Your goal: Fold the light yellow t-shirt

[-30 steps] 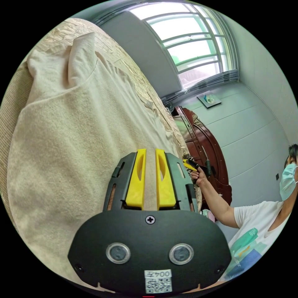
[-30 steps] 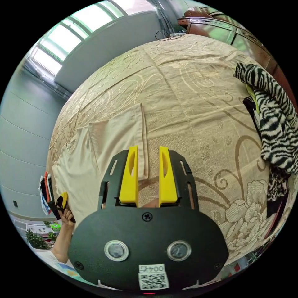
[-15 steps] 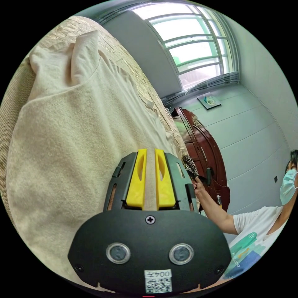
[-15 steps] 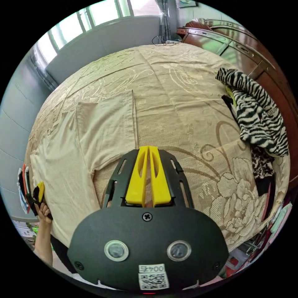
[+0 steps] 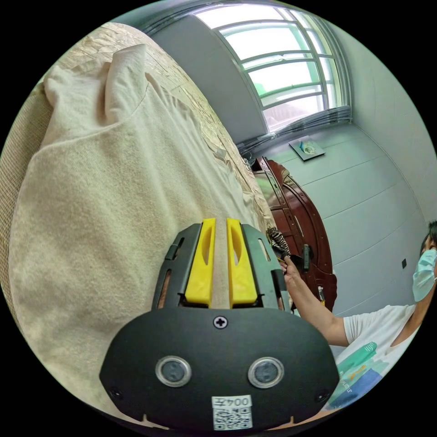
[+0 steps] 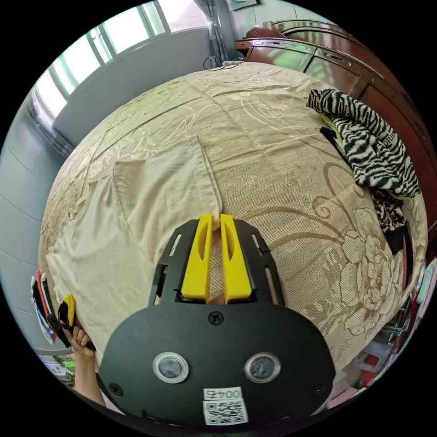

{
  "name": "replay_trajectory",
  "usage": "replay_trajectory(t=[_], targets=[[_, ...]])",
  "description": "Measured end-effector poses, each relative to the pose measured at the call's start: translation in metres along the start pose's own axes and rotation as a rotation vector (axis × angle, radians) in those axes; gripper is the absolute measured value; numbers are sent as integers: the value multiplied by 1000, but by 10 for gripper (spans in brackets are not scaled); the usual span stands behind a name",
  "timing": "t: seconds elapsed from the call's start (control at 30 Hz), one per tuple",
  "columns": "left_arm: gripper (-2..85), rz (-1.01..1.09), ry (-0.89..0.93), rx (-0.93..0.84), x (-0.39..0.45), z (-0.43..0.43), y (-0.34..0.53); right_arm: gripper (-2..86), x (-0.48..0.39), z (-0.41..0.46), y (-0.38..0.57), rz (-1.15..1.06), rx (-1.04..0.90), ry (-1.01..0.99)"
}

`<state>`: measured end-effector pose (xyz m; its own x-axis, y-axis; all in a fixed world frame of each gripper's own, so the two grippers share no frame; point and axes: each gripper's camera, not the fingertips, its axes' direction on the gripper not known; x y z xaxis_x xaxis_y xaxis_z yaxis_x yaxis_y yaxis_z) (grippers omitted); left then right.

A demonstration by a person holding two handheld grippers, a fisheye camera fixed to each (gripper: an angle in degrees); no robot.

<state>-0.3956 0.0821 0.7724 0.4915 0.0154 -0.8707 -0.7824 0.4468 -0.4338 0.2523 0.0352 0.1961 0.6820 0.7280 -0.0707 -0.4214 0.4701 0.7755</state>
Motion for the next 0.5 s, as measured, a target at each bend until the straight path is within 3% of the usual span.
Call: replay_trajectory(t=[0.17,0.27,0.5], targets=[[21,-4,2,0,-12,-13,-19,27,-31,-37,-9,22,15,-149],[22,-5,2,0,-19,-21,-33,23,-76,-65,-18,-69,33,-112],[21,-6,-1,-2,-32,-40,-68,17,-318,-130,46,-802,180,275]])
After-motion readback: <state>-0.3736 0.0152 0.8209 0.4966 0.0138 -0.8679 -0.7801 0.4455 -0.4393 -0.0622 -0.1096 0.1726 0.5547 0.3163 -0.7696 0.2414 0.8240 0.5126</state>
